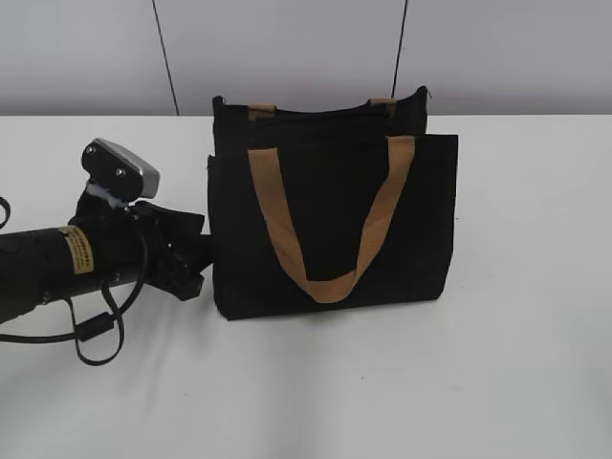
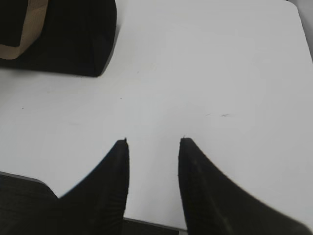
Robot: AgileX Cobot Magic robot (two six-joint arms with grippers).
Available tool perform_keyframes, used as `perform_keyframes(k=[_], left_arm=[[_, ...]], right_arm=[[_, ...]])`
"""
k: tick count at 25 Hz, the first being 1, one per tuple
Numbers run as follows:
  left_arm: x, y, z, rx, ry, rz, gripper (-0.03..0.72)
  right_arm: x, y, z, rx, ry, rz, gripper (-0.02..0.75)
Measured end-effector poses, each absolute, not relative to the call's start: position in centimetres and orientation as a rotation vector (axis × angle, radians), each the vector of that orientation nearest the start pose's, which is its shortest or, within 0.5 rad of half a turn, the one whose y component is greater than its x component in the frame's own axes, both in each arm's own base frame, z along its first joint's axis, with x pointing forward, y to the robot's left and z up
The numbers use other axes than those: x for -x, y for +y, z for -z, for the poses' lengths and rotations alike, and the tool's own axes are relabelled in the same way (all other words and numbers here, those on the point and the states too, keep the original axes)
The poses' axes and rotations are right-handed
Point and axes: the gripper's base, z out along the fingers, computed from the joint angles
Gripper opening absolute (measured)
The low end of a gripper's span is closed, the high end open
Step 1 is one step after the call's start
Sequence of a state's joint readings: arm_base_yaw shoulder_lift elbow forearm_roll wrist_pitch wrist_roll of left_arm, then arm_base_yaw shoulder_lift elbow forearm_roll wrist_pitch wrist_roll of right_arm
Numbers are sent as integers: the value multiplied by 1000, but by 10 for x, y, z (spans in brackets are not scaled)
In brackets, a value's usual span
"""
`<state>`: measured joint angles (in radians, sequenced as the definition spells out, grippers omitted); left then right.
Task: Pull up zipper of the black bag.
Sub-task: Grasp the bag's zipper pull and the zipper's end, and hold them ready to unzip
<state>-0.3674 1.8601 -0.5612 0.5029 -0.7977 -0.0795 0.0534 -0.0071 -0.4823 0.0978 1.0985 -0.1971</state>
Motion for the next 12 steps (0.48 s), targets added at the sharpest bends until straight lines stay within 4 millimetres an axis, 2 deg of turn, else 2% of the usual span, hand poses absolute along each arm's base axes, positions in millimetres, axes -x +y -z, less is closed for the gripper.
perform_keyframes(k=[8, 12], left_arm=[[-271, -141, -100, -848, 1835, 459, 351], [-273, -142, -100, -822, 1808, 475, 331]], right_arm=[[6, 8, -270, 267, 2072, -31, 274], [6, 8, -270, 267, 2072, -31, 274]])
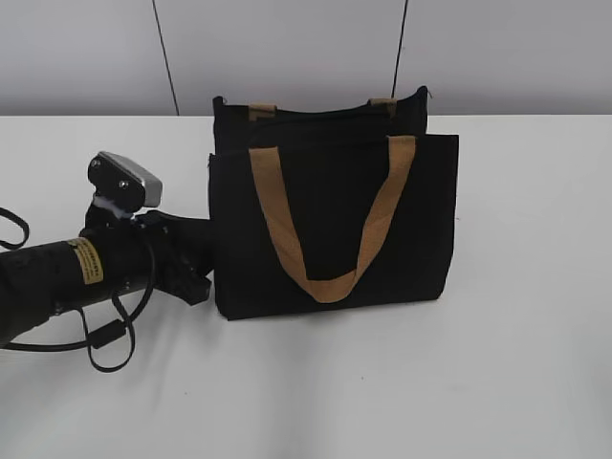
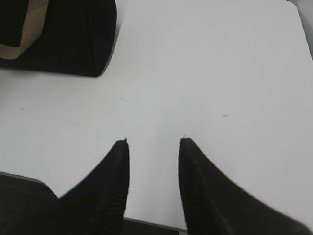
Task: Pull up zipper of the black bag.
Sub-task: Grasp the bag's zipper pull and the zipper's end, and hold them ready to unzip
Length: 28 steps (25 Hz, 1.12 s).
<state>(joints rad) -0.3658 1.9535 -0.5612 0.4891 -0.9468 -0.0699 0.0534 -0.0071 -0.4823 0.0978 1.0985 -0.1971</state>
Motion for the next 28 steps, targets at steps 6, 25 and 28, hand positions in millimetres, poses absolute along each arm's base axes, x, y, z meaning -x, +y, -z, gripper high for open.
perform_keyframes(k=[6, 25, 28], left_arm=[[-275, -141, -104, -773, 1780, 476, 326], [-282, -147, -101, -861, 1778, 476, 249], [-282, -147, -100, -865, 1778, 477, 207]], right_arm=[[6, 8, -270, 267, 2072, -31, 274], [6, 8, -270, 267, 2071, -31, 274], [6, 8, -270, 267, 2071, -31, 274]])
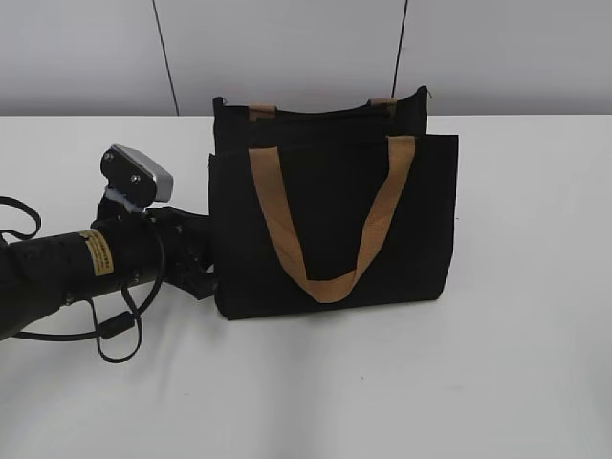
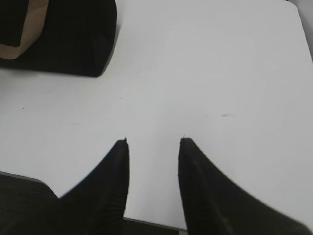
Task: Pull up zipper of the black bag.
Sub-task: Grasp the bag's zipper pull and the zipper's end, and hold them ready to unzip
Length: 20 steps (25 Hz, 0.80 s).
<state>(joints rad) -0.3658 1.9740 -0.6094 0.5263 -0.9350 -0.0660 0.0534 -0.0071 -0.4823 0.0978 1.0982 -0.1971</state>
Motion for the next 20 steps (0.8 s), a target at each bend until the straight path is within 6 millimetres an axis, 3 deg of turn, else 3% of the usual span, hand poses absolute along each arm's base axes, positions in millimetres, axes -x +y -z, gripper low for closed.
perform_keyframes(k=[3, 8, 14, 20], left_arm=[[-282, -147, -100, -867, 1779, 476, 154], [-284, -146, -101, -829, 1792, 464, 5], [-286, -142, -107, -795, 1822, 425, -10], [-282, -135, -148, -808, 1818, 330, -10]], right_arm=[[6, 8, -270, 267, 2071, -31, 274], [6, 8, -270, 267, 2071, -31, 274], [6, 8, -270, 267, 2071, -31, 274], [6, 8, -270, 267, 2071, -31, 274]])
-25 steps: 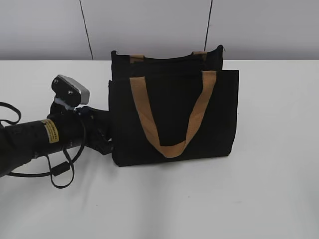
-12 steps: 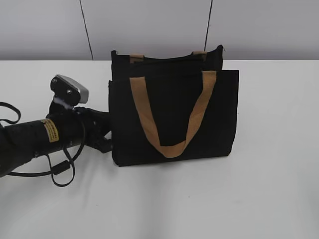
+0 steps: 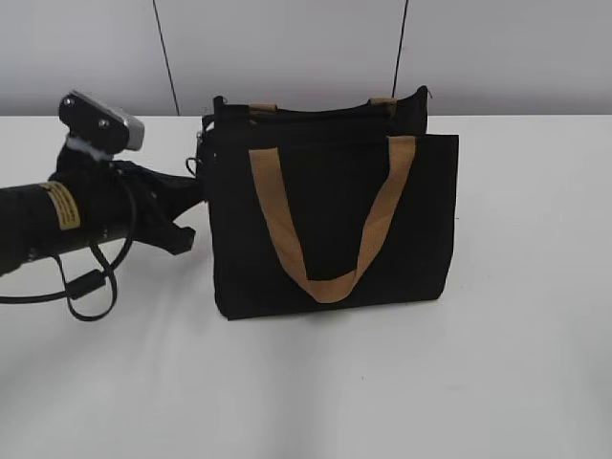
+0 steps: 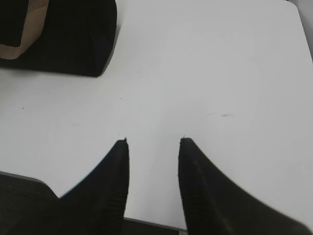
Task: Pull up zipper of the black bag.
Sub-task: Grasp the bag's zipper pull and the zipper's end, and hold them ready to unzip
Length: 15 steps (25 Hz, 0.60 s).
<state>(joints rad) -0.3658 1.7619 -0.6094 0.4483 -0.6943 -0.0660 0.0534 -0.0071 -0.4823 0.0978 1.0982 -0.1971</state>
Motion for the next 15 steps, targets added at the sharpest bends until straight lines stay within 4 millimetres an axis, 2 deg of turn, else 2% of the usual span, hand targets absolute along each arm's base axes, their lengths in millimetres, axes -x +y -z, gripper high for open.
perform_keyframes(k=[7, 15], left_arm=[[-270, -125, -204, -788, 1741, 246, -10], [-252, -116, -246, -761, 1664, 193, -10]], right_arm=[[6, 8, -270, 267, 2071, -31, 274], [6, 8, -270, 267, 2071, -31, 274]])
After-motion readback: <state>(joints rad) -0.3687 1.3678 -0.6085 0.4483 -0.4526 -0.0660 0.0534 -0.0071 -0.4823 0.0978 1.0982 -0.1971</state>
